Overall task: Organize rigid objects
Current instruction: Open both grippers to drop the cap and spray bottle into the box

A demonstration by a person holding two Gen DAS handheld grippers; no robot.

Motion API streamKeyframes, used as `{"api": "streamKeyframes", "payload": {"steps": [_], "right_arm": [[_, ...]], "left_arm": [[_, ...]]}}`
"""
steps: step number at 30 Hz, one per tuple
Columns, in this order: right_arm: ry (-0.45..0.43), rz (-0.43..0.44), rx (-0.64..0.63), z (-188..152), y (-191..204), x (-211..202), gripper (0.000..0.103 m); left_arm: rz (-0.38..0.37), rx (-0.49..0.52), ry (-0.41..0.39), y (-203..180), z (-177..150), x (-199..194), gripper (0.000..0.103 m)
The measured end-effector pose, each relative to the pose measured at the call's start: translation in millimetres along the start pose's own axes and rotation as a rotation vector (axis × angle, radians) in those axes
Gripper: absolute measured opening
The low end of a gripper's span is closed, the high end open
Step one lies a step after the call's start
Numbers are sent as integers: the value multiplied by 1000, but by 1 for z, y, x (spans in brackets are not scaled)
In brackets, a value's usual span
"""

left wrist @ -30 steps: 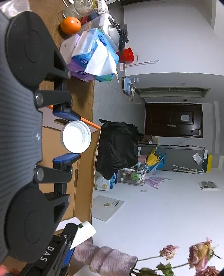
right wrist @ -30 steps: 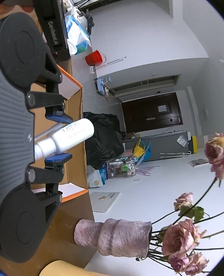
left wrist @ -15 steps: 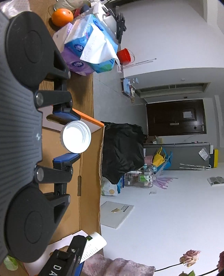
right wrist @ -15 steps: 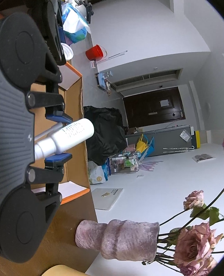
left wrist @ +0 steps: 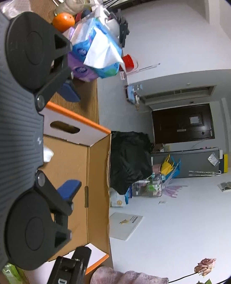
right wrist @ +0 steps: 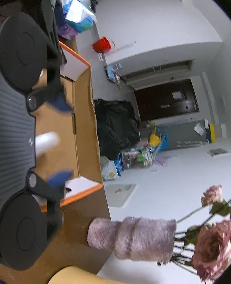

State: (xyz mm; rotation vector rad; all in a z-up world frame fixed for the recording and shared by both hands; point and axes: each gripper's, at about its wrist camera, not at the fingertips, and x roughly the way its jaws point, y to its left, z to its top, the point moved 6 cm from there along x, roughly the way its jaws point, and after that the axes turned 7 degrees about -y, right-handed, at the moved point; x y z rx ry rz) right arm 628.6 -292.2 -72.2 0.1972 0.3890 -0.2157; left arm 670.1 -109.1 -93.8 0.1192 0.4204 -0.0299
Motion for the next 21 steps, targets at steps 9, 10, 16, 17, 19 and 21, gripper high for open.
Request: {"api": "streamKeyframes", "payload": {"steps": [9, 10, 16, 17, 19, 21], "right_arm": [[-3, -22, 23, 4, -7, -5, 101], [-2, -22, 23, 5, -7, -6, 102], [-16, -25, 28, 8, -6, -16, 103], [-20, -23, 25, 8, -6, -18, 103], [-29, -19, 20, 10, -5, -22, 103], [-40, -16, 20, 11, -6, -27, 103]], "left_arm": [[22, -17, 26, 6, 0, 1, 103], [23, -20, 29, 6, -1, 1, 103], [6, -36, 35, 8, -1, -5, 103], [3, -35, 33, 8, 0, -7, 103], [3, -33, 28, 10, 0, -11, 103], [4, -35, 26, 11, 1, -16, 103]]}}
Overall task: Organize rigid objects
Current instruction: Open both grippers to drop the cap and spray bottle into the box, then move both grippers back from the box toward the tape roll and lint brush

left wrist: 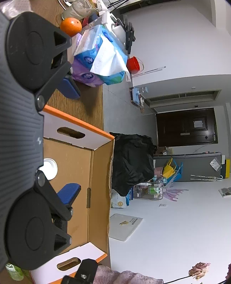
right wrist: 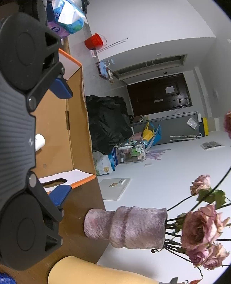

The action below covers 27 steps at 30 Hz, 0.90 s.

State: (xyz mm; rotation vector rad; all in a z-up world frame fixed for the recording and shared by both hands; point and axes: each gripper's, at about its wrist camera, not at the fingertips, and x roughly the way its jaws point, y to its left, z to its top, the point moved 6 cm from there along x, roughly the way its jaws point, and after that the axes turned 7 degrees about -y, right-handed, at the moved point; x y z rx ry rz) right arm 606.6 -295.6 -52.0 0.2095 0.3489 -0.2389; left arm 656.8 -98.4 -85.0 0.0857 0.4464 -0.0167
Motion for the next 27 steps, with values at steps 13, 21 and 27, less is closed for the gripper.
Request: {"api": "streamKeyframes", "payload": {"steps": [13, 21, 27], "right_arm": [[-66, 43, -28, 9, -2, -42, 103], [-103, 65, -60, 6, -6, -74, 103], [-121, 88, -76, 1, -11, -98, 103]], "left_arm": [[-11, -16, -49, 7, 2, -43, 103], [-20, -45, -79, 18, -2, -75, 103], [-13, -53, -85, 28, -12, -97, 103]]}}
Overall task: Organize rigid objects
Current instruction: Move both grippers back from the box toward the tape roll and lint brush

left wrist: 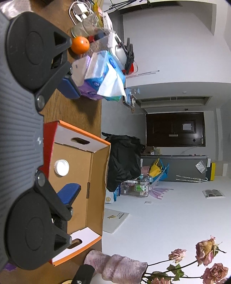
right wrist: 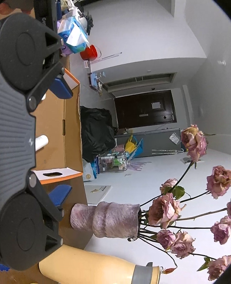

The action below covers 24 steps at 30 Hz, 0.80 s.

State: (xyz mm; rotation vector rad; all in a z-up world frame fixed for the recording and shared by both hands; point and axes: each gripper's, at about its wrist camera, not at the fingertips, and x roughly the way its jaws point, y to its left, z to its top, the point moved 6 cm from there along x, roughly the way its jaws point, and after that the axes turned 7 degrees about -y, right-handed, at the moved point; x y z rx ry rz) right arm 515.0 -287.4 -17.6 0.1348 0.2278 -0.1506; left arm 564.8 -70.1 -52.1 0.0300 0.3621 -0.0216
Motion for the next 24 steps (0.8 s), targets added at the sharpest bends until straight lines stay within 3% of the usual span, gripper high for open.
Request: {"api": "streamKeyframes", "payload": {"steps": [24], "right_arm": [[-28, 55, -57, -33, -13, -93, 103]], "left_arm": [[17, 0, -19, 25, -47, -98, 103]]}}
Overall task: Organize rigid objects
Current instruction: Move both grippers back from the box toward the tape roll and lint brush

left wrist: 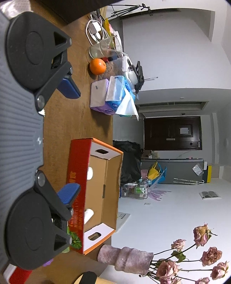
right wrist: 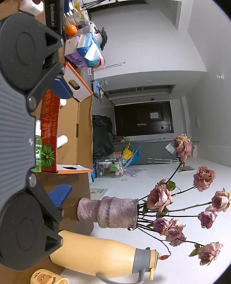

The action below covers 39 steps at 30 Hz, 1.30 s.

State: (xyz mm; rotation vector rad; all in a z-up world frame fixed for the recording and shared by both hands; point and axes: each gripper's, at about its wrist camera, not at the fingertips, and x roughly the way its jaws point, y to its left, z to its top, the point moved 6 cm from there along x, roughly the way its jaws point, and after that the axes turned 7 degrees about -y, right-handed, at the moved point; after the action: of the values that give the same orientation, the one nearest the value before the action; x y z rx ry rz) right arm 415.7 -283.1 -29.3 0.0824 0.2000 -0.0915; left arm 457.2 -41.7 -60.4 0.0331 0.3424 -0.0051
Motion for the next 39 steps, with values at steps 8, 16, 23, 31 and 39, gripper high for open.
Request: {"api": "streamKeyframes", "payload": {"steps": [8, 16, 23, 31, 39], "right_arm": [[26, 6, -11, -21, -8, -26, 103], [68, -6, -40, -47, -19, -45, 103], [106, -25, -71, -70, -28, -59, 103], [181, -39, -104, -97, -46, -60, 103], [299, -29, -147, -121, -59, -32, 103]], "left_arm": [[0, 10, 35, 3, -27, -27, 103], [-9, 19, 68, 0, -53, -41, 103], [-23, 22, 109, -2, -77, -48, 103], [-27, 21, 159, -3, -99, -46, 103], [-13, 15, 171, 0, -104, -44, 103]]}}
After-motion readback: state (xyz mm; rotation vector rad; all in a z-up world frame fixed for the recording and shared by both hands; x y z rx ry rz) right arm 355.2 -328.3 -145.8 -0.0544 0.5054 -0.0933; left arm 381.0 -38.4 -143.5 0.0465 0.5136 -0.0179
